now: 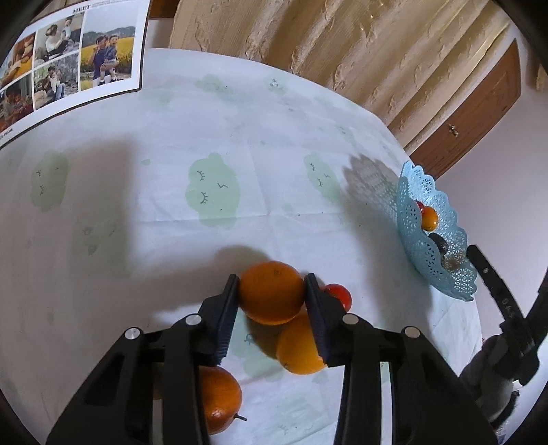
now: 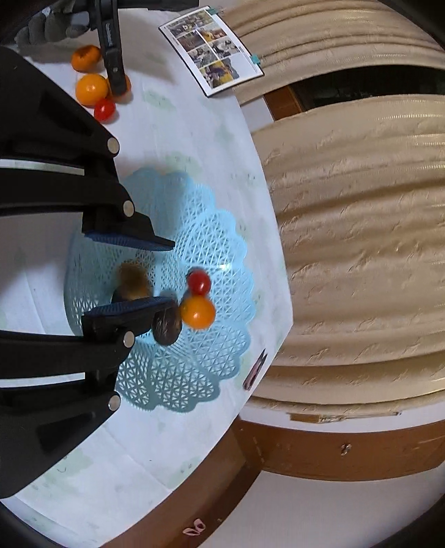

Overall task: Organize fruits
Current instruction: 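Place the yellow fruit in the basket while the left gripper grasps an orange, then carry the orange into the blue basket and open the left gripper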

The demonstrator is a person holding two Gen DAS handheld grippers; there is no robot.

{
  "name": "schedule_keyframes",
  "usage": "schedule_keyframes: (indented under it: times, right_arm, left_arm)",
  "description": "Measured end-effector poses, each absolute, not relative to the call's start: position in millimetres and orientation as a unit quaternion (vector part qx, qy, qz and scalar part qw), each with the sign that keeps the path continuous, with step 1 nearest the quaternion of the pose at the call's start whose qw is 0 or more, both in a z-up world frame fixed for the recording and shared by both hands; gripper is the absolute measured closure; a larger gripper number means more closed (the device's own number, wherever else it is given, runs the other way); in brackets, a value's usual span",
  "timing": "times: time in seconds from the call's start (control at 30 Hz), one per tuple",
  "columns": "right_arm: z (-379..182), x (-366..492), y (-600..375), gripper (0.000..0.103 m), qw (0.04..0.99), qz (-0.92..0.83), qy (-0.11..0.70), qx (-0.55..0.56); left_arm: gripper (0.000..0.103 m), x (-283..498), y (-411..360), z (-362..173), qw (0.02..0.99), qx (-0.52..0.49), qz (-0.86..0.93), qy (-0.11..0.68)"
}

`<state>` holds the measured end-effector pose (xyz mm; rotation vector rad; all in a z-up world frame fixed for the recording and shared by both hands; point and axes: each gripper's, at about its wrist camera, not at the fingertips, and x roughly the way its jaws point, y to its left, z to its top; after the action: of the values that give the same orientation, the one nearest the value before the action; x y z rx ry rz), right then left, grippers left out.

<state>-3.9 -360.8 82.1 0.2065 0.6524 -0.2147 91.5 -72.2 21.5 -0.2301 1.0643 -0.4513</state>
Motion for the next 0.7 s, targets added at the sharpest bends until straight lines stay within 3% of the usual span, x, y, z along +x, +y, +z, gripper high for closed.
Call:
schedule_keyframes:
  times: [0.03, 0.07, 0.13, 0.47, 0.7]
  right_arm:
    - [81, -4, -363, 0.071, 0.936, -0.107, 0.319, 0.102]
    - [80, -5, -363, 0.062, 0.936, -0.109, 0.318, 0.103]
    - [79, -8, -364, 0.058, 0.937, -0.113, 0.313, 0.107]
    - [85, -25, -360, 0.058, 0.947, -0.13, 0.269, 0.119]
    - [83, -42, -375, 0.055, 0.945, -0.176, 0.241, 0.136]
  left_arm:
    - [0.064, 91, -72, 22, 0.831, -0.108, -0.214, 0.501]
    - [0.064, 91, -72, 22, 0.833, -0.107, -0.212, 0.501]
    - [0.064, 92, -70, 23, 0.834, -0.106, -0.208, 0.499]
    - [0.064, 97, -58, 47, 0.852, -0.116, -0.186, 0.476]
    - [0.064, 92, -97, 73, 0.861, -0.084, -0.216, 0.453]
